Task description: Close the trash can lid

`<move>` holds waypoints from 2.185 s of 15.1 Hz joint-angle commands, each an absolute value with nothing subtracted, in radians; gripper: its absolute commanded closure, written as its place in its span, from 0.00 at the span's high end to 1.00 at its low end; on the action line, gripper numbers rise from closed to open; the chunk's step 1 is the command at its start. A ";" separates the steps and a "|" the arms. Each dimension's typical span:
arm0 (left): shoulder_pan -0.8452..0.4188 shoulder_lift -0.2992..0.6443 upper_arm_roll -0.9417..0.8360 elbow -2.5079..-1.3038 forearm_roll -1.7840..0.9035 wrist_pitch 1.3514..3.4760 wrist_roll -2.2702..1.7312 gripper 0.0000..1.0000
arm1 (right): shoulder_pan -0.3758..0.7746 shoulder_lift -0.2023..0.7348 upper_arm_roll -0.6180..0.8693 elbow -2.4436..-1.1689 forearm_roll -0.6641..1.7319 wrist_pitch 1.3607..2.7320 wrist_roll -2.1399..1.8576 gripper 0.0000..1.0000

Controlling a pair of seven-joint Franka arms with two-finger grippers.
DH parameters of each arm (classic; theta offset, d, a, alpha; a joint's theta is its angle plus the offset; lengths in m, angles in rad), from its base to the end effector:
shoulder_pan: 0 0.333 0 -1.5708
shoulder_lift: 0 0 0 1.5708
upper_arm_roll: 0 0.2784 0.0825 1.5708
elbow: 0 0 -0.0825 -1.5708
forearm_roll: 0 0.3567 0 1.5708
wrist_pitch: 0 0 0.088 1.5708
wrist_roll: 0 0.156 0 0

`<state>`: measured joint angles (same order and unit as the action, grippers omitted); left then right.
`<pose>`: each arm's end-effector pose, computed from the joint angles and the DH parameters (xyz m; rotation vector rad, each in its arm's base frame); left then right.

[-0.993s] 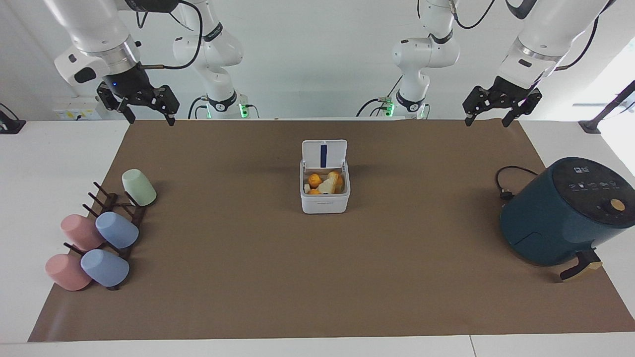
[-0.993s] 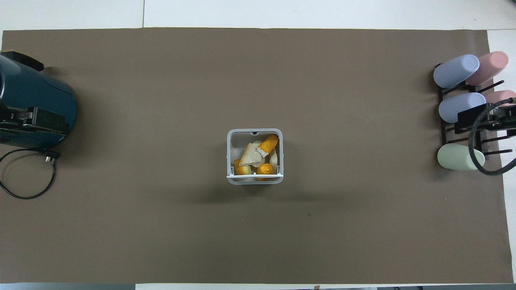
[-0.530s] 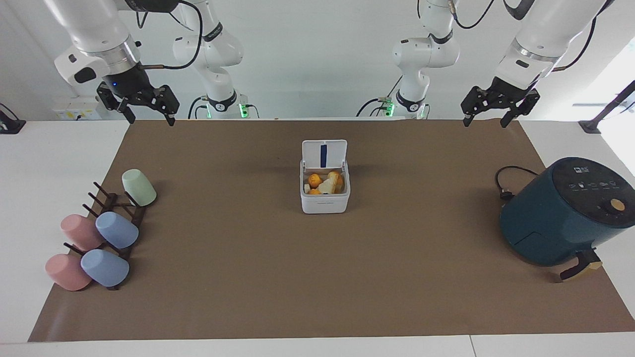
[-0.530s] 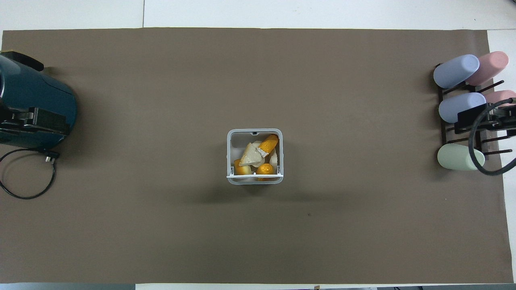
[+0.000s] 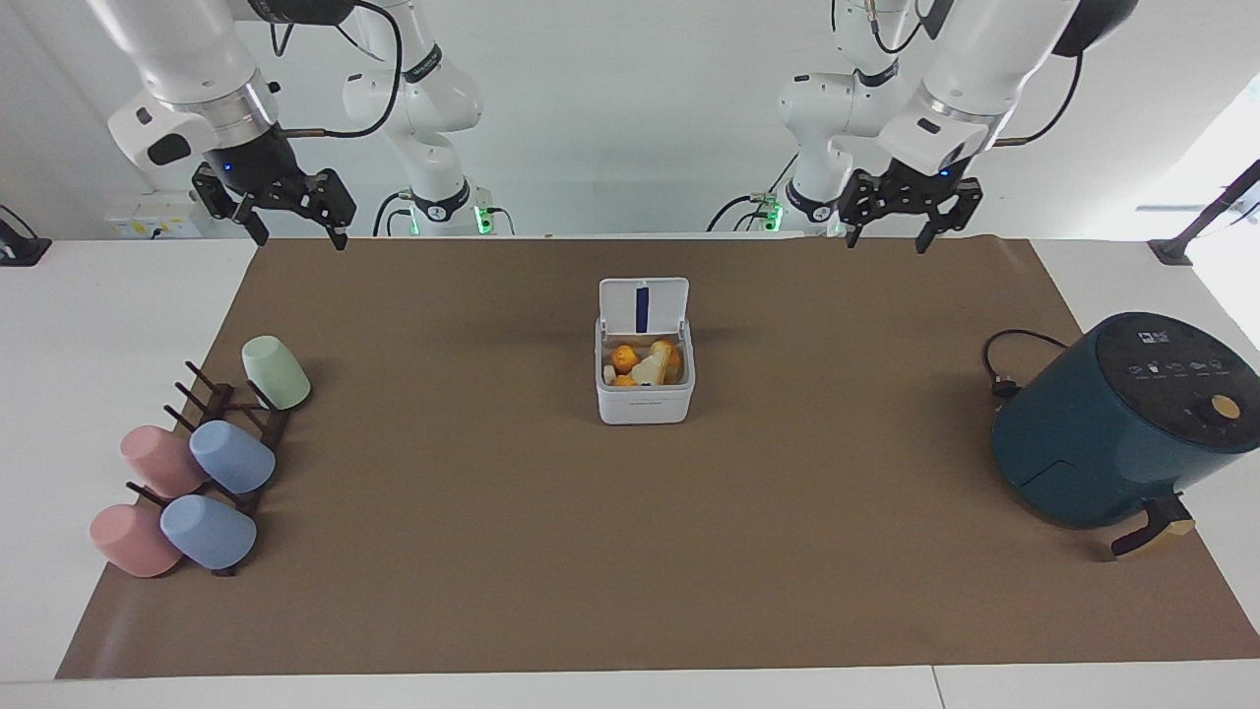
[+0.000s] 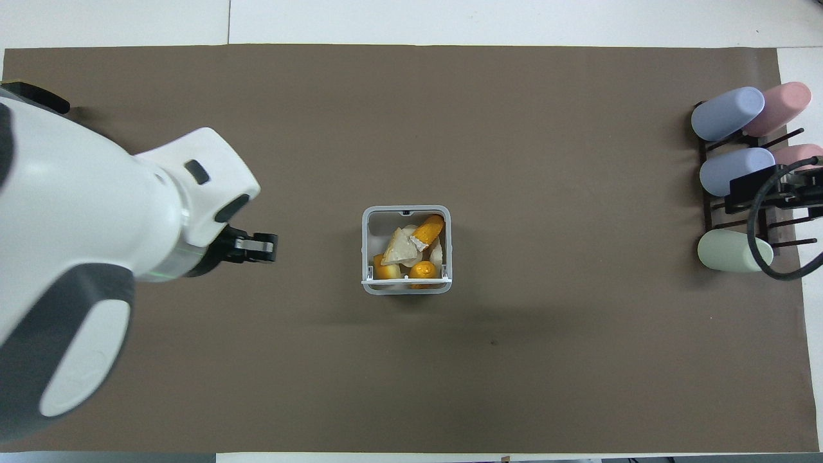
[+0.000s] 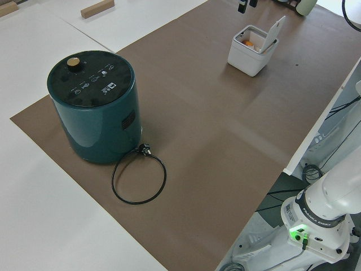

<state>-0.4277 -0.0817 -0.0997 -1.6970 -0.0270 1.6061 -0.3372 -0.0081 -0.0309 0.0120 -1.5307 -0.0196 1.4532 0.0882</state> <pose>0.4346 -0.2595 0.5268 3.1145 -0.2948 -0.0260 0.5045 -0.0012 0.5615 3.1159 -0.1343 -0.0712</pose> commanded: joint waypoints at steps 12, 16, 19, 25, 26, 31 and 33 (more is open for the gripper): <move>-0.727 -0.051 -0.081 -1.956 -0.048 2.014 -0.670 0.00 | -0.021 -0.054 0.017 -1.559 -0.012 1.465 0.077 1.00; -0.726 -0.020 -0.081 -1.948 -0.048 2.059 -0.686 0.00 | -0.021 -0.054 0.017 -1.559 -0.012 1.465 0.077 1.00; -0.712 -0.002 -0.081 -1.921 -0.046 2.060 -0.681 0.00 | -0.021 -0.054 0.018 -1.559 -0.012 1.463 0.077 1.00; -0.677 0.034 -0.077 -1.861 -0.046 2.068 -0.670 0.00 | -0.021 -0.054 0.017 -1.559 -0.012 1.465 0.077 1.00; -0.669 0.043 -0.077 -1.847 -0.046 2.066 -0.664 0.00 | -0.021 -0.054 0.017 -1.559 -0.014 1.465 0.077 1.00; -0.655 0.123 -0.077 -1.792 -0.044 2.094 -0.660 0.00 | -0.021 -0.054 0.017 -1.559 -0.012 1.465 0.077 1.00; -0.638 0.162 -0.077 -1.755 -0.044 2.097 -0.646 0.00 | -0.021 -0.054 0.017 -1.559 -0.012 1.465 0.077 1.00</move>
<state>-0.6615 0.1045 -0.0742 -1.8156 -0.0343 2.0885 -0.6707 -0.0081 -0.0310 0.0120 -1.5307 -0.0196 1.4532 0.0882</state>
